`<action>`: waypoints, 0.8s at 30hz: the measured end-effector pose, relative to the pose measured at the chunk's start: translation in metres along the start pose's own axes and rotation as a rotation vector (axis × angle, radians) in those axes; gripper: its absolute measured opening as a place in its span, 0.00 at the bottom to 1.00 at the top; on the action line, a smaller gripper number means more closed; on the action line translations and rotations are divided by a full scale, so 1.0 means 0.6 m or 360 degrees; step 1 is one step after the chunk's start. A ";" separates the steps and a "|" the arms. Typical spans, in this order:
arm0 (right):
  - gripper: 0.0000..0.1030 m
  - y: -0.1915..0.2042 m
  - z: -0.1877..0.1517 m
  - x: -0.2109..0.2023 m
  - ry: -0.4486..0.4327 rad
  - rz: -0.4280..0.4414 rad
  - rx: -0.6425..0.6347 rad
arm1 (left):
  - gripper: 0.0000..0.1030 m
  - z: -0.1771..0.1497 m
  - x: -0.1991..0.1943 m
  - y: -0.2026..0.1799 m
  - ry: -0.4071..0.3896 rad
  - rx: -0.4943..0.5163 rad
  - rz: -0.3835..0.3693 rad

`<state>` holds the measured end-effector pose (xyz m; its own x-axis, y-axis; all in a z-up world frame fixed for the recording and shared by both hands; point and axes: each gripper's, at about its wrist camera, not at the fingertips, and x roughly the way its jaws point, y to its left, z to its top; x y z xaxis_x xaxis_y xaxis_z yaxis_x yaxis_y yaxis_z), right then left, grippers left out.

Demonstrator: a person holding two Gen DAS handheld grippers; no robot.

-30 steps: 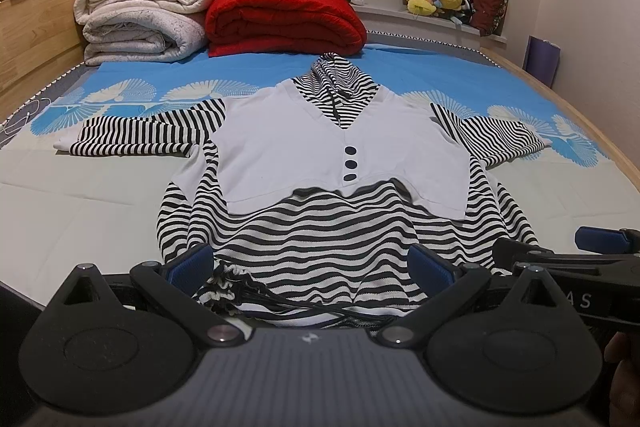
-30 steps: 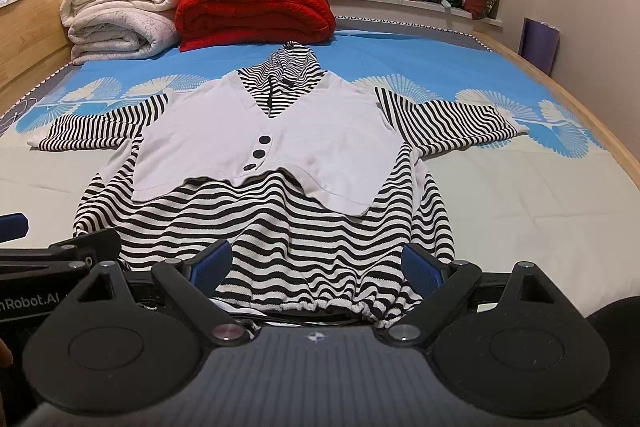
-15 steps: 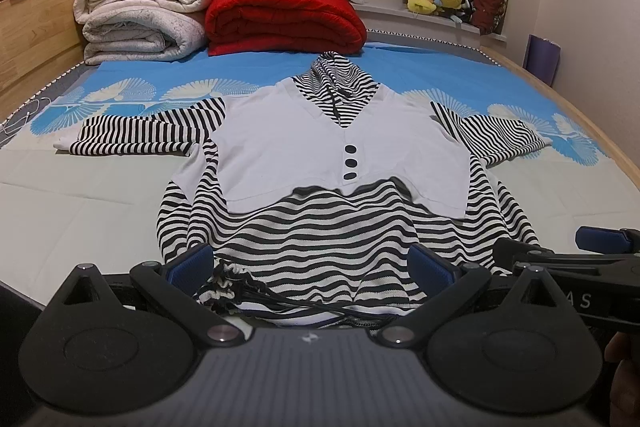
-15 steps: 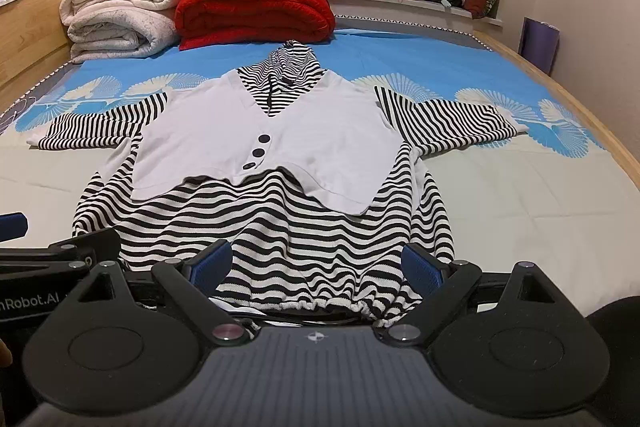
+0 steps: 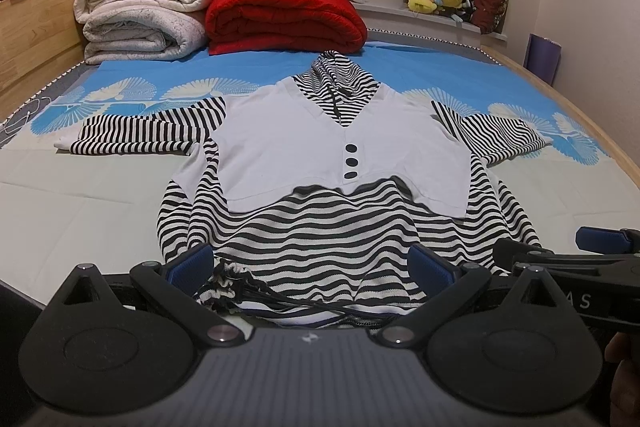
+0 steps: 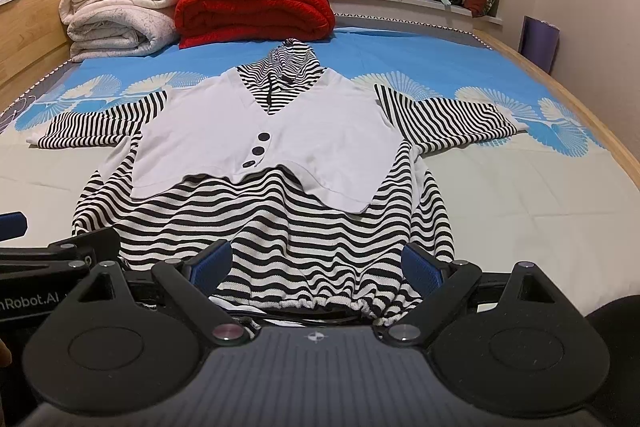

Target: Fold small clothes

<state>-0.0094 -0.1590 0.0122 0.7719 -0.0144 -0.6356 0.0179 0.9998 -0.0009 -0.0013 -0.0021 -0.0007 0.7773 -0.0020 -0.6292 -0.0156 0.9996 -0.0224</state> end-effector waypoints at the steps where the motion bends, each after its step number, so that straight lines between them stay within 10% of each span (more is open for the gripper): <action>1: 0.89 0.000 0.000 0.000 0.0000 0.0000 -0.0001 | 1.00 0.000 0.000 0.000 0.0000 -0.0001 -0.0001; 24: 0.89 -0.014 0.003 0.017 0.0119 0.0063 0.0138 | 1.00 0.028 0.004 0.022 -0.0169 -0.0021 0.0038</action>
<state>-0.0004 -0.1674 0.0073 0.7235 0.0291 -0.6898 0.0457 0.9949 0.0899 0.0109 0.0116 0.0106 0.8387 0.0255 -0.5440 -0.0427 0.9989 -0.0191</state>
